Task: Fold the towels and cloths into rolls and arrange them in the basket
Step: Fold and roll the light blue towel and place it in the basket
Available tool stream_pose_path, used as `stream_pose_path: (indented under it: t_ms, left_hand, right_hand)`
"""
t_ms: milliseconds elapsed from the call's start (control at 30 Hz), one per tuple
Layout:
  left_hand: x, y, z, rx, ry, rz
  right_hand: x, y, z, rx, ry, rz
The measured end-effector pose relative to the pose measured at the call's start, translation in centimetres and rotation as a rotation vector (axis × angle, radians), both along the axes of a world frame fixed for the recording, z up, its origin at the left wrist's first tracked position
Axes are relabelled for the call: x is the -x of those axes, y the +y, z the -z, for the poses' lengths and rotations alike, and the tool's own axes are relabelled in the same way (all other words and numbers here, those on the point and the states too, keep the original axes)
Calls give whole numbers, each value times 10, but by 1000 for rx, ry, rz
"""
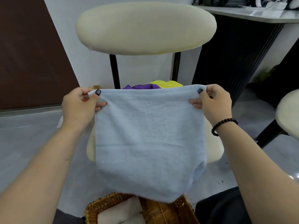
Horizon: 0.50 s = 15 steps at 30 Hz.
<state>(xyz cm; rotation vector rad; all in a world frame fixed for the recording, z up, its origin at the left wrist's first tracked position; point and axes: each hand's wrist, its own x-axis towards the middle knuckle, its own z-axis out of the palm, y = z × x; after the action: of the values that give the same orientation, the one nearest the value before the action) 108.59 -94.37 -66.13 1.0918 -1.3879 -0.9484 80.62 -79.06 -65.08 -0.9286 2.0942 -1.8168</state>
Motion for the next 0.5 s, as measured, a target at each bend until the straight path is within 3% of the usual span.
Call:
stream_pose_path:
  t_ms: [233,500]
  left_hand:
    - [16,-35,11,-63,24,-28]
    - [36,-43,41,-212,-618,147]
  right_hand:
    - [8,-42,19,-41,-50,-12]
    - [11,-57,36,-329,21,-149]
